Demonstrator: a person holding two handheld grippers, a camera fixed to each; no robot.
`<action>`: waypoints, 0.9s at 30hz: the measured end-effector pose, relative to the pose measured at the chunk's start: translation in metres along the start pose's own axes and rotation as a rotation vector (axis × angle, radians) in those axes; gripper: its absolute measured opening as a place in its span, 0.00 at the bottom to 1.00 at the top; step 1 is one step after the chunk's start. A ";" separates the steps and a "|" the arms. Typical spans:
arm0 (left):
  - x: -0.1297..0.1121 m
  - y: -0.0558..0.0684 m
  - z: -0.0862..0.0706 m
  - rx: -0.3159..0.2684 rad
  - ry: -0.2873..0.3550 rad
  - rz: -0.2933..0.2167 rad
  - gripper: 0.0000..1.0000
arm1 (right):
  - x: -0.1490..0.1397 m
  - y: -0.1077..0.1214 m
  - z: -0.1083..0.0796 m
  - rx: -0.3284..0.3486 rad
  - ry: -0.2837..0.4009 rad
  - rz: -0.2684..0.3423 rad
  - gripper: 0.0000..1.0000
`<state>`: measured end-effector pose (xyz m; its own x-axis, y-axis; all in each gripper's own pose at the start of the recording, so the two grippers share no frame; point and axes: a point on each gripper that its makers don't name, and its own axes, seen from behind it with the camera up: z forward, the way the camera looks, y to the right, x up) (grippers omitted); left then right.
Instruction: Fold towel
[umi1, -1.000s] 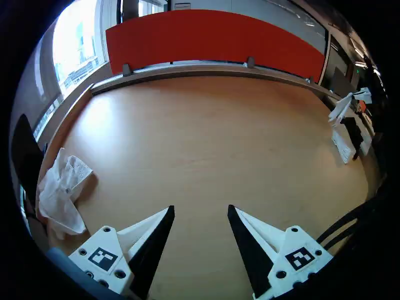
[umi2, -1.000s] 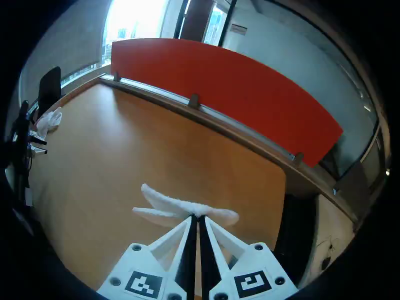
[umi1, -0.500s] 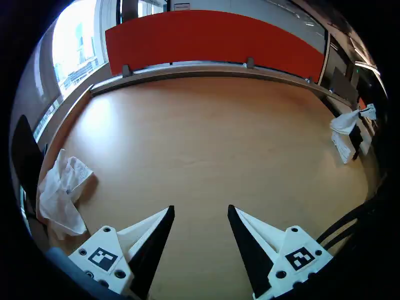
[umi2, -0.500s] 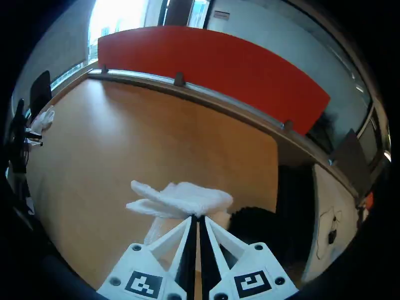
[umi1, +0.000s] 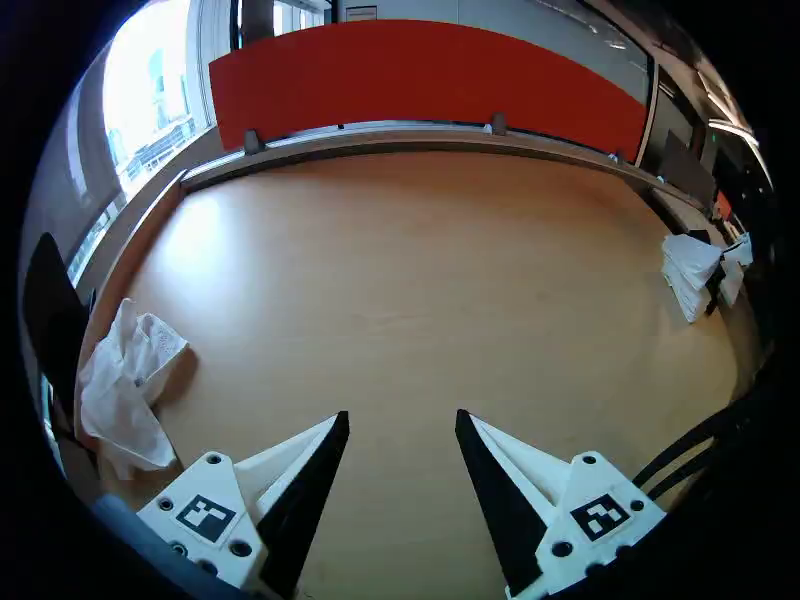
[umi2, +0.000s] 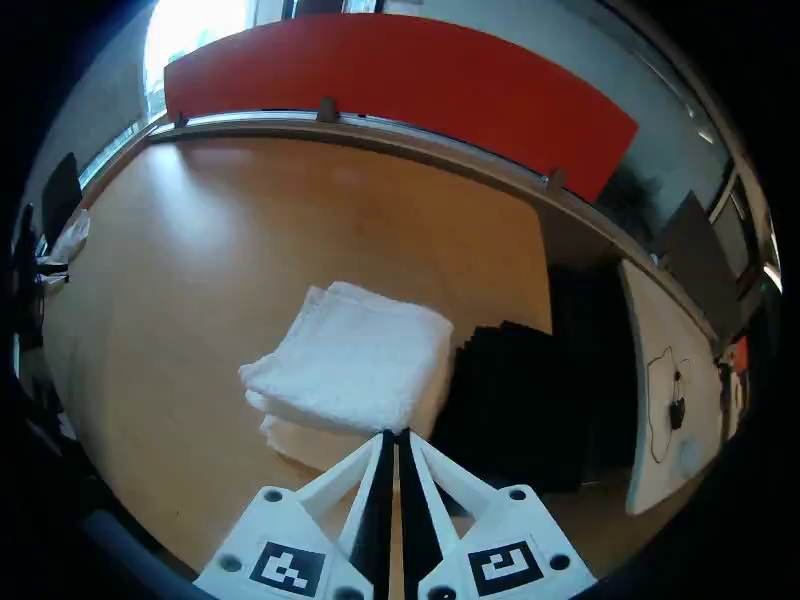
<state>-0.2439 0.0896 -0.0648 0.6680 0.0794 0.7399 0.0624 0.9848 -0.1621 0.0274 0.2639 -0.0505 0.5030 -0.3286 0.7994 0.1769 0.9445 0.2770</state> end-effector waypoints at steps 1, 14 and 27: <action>0.000 0.000 0.000 0.000 0.000 0.000 0.78 | -0.002 0.001 0.000 -0.002 -0.004 0.002 0.04; -0.003 -0.002 -0.002 0.006 -0.002 -0.001 0.78 | -0.025 0.005 0.010 -0.023 -0.053 0.022 0.04; -0.001 -0.003 -0.002 0.008 -0.002 0.004 0.78 | -0.030 0.013 0.014 -0.050 -0.073 0.028 0.06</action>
<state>-0.2433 0.0862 -0.0663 0.6670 0.0834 0.7404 0.0541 0.9857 -0.1598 0.0028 0.2858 -0.0640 0.4459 -0.2998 0.8434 0.2066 0.9513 0.2289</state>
